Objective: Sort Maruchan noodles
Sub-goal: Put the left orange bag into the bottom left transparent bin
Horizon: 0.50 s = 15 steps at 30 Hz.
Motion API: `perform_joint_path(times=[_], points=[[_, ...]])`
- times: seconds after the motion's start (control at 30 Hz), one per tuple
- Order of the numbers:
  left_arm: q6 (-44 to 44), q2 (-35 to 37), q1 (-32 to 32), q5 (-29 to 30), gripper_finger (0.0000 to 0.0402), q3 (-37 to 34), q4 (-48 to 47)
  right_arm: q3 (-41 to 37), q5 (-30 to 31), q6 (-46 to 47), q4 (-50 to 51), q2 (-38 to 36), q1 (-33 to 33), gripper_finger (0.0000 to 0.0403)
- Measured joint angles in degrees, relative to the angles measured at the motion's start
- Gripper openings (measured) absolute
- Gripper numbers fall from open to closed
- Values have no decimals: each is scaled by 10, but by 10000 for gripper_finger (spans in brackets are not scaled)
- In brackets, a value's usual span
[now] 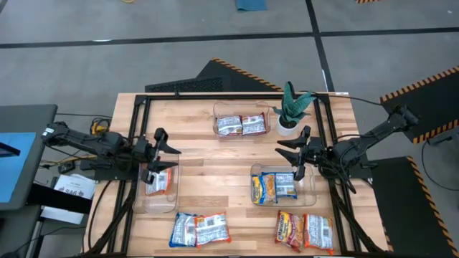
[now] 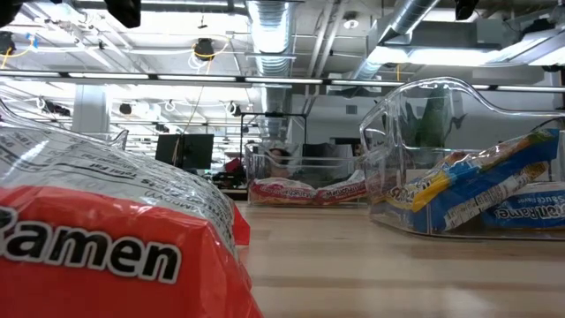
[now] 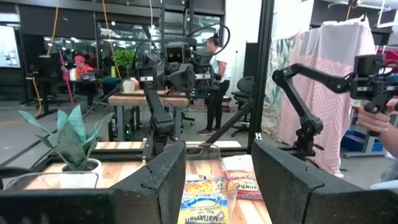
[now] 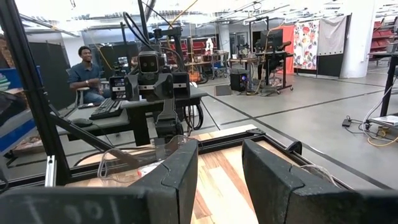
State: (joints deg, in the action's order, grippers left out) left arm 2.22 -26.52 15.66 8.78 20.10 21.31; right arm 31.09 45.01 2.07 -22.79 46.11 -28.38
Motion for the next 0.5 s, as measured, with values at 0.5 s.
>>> perform_joint_path(times=[0.5], points=[[-8,7,0,-6,168,0,-5,0,0,-6,0,0,-1,152]])
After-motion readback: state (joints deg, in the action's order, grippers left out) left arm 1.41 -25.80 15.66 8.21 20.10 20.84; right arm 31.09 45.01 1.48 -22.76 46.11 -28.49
